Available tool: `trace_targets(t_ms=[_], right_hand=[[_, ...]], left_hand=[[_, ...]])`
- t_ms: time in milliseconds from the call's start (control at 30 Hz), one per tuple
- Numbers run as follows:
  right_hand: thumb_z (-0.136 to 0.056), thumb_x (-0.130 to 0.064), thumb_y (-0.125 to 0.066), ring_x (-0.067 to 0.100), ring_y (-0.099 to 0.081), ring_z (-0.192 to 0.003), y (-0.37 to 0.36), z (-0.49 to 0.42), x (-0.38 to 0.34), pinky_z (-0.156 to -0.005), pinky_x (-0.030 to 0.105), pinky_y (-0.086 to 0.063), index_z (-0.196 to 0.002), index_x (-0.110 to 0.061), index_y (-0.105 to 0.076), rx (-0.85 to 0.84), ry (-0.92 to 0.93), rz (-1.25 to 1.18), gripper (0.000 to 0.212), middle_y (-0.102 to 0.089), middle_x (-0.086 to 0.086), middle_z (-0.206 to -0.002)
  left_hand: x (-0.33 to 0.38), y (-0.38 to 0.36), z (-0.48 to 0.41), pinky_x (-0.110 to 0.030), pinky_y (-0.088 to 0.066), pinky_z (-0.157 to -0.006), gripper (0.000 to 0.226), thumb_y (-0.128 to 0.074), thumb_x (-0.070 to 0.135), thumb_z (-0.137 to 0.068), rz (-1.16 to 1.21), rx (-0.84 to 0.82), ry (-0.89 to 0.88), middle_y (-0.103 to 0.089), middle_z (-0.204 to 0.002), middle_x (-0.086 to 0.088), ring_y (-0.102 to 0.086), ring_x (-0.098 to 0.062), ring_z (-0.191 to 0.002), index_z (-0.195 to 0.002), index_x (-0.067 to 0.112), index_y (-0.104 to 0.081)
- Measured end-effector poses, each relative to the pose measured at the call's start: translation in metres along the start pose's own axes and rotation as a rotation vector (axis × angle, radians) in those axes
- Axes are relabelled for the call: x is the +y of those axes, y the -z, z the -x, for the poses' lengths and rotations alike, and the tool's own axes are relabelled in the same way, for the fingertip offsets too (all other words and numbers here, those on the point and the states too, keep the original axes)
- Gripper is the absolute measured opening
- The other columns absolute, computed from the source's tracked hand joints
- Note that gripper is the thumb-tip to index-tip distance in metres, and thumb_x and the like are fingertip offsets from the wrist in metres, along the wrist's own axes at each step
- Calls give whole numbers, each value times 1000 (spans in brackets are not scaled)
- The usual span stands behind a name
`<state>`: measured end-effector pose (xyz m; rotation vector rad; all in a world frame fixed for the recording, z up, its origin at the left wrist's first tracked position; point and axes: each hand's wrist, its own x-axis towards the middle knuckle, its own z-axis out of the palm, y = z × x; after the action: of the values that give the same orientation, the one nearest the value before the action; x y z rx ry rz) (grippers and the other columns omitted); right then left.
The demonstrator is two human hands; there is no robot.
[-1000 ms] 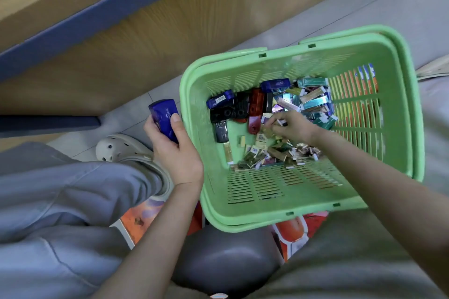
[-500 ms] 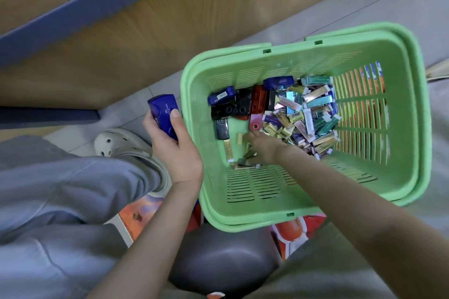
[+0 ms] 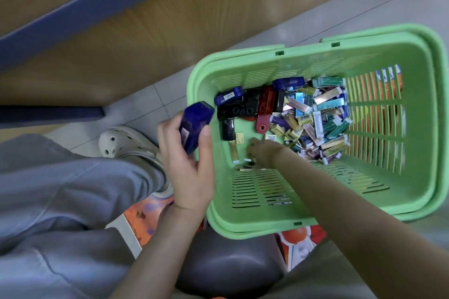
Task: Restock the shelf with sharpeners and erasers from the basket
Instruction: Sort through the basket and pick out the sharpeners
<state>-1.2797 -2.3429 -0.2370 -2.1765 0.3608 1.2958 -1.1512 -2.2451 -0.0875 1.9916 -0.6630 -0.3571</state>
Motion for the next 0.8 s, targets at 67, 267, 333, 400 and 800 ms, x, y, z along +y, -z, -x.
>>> trace_targets(t_ms=[67,267,333,400,800], right_hand=[[-95,-22,-52,32,-51,-119,-1,5,0,-98,38,-43,-136,-8,-43,-18,-3,-36,44,-34,18,-141],[-93,-5,-50,23,-56,-99,-3,33,9,-93,30,-44,-113,-6,-60,88,25,-253,22,-51,11,-119],[-92,-9,-55,19,-58,-94,2,51,22,-91,26,-46,-102,-9,-62,201,10,-392,13,-59,7,-109],[-91,-10,-58,16,-60,-89,9,73,39,-87,21,-47,-102,-10,-63,378,-15,-501,12,-61,5,-106],[-89,-34,-58,26,-33,-135,-3,118,79,-117,38,-23,-146,-17,-28,673,-272,-277,66,-34,8,-146]], left_hand=[[8,4,4,-9,-35,-80,25,-52,23,-90,-35,-83,-127,-43,-100,13,-44,9,-90,-113,16,-47],[32,-21,-9,-28,-45,-70,20,-51,34,-93,67,-294,123,-54,-91,10,-54,-10,-77,-112,28,-47],[29,-45,-15,-31,-49,-71,19,-49,27,-97,-5,-409,240,-55,-93,11,-57,-11,-77,-114,21,-44],[20,-71,-21,-35,-52,-77,21,-45,23,-98,-85,-497,336,-56,-100,6,-58,-13,-83,-118,16,-43],[16,-107,-31,-35,-21,-116,51,-50,25,-96,-421,-777,102,-34,-145,-2,-31,-19,-136,-144,19,-34]])
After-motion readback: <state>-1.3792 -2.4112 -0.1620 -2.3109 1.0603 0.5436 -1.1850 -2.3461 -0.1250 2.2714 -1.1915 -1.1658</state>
